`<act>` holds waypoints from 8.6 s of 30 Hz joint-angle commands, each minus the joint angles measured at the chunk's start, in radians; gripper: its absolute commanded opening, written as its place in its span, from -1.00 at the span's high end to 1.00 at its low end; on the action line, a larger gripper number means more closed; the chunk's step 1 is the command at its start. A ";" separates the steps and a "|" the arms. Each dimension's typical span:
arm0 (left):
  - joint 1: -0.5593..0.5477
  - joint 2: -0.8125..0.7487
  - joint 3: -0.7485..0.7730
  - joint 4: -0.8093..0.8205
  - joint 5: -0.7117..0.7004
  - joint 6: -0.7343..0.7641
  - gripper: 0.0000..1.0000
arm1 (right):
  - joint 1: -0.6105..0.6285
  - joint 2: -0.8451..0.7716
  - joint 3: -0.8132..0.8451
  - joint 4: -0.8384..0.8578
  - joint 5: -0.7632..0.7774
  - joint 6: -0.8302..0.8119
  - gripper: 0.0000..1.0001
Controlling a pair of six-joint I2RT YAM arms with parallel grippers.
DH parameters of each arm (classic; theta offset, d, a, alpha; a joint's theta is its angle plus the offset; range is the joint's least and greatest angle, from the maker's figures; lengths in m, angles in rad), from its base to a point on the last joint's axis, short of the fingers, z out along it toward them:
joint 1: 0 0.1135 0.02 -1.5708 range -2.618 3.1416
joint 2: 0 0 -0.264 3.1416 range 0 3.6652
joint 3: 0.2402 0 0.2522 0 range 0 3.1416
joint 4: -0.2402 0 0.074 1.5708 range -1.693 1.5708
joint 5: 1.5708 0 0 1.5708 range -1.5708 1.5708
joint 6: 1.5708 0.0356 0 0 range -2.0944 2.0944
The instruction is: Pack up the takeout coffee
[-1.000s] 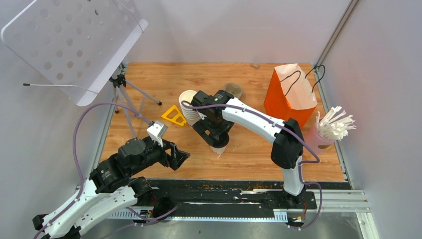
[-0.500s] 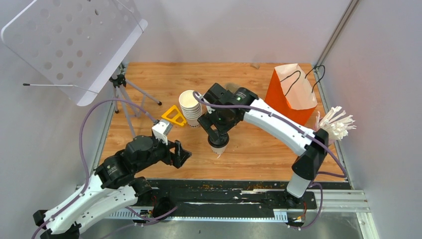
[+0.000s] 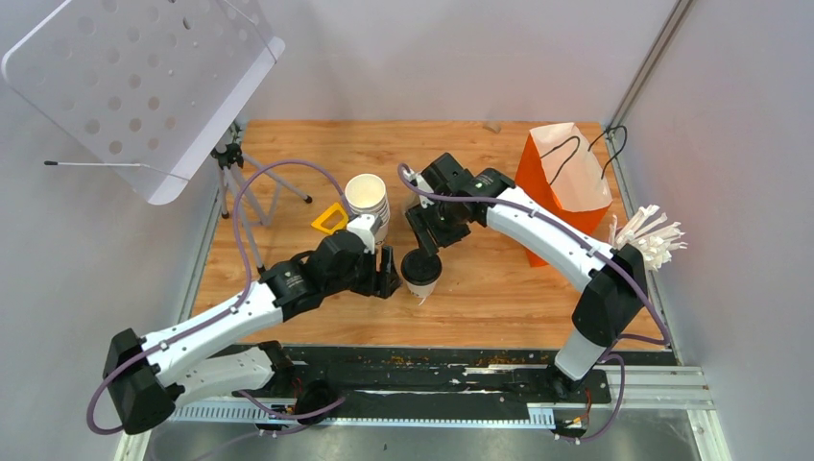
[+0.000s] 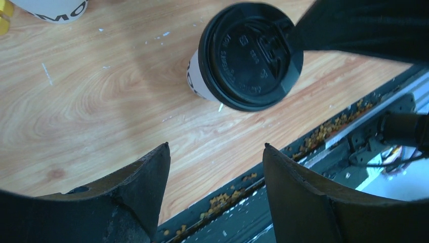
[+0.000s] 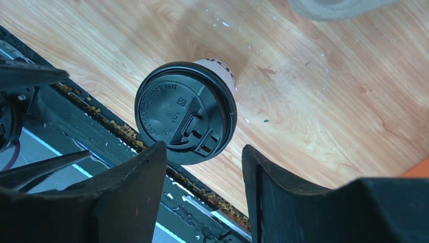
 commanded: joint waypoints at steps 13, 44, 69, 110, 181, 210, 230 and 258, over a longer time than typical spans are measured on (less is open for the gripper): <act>0.004 0.106 -0.041 0.323 -0.115 -0.181 -0.25 | -0.011 -0.016 -0.102 0.123 -0.046 -0.052 0.34; 0.002 0.240 -0.091 0.345 -0.093 -0.147 0.28 | -0.011 -0.084 -0.271 0.210 -0.028 -0.049 0.48; -0.030 0.266 -0.214 0.177 -0.112 -0.290 0.42 | -0.014 -0.178 -0.508 0.437 -0.087 -0.092 0.50; -0.094 -0.135 -0.460 0.547 0.048 -0.562 -0.24 | -0.010 -0.219 -0.549 0.512 -0.247 -0.161 0.39; -0.069 -0.196 -0.311 0.292 0.024 -0.448 -0.40 | -0.012 -0.346 -0.448 0.405 -0.172 -0.031 -0.15; 0.013 0.056 -0.201 0.377 0.048 -0.325 -0.04 | -0.058 -0.395 -0.687 0.588 -0.217 0.215 0.31; 0.011 0.158 -0.300 0.191 0.085 -0.382 0.25 | -0.126 -0.444 -0.925 0.702 -0.244 0.196 0.41; -0.125 -0.020 -0.264 0.225 0.027 -0.480 -0.03 | -0.142 -0.400 -0.749 0.669 -0.428 0.003 0.28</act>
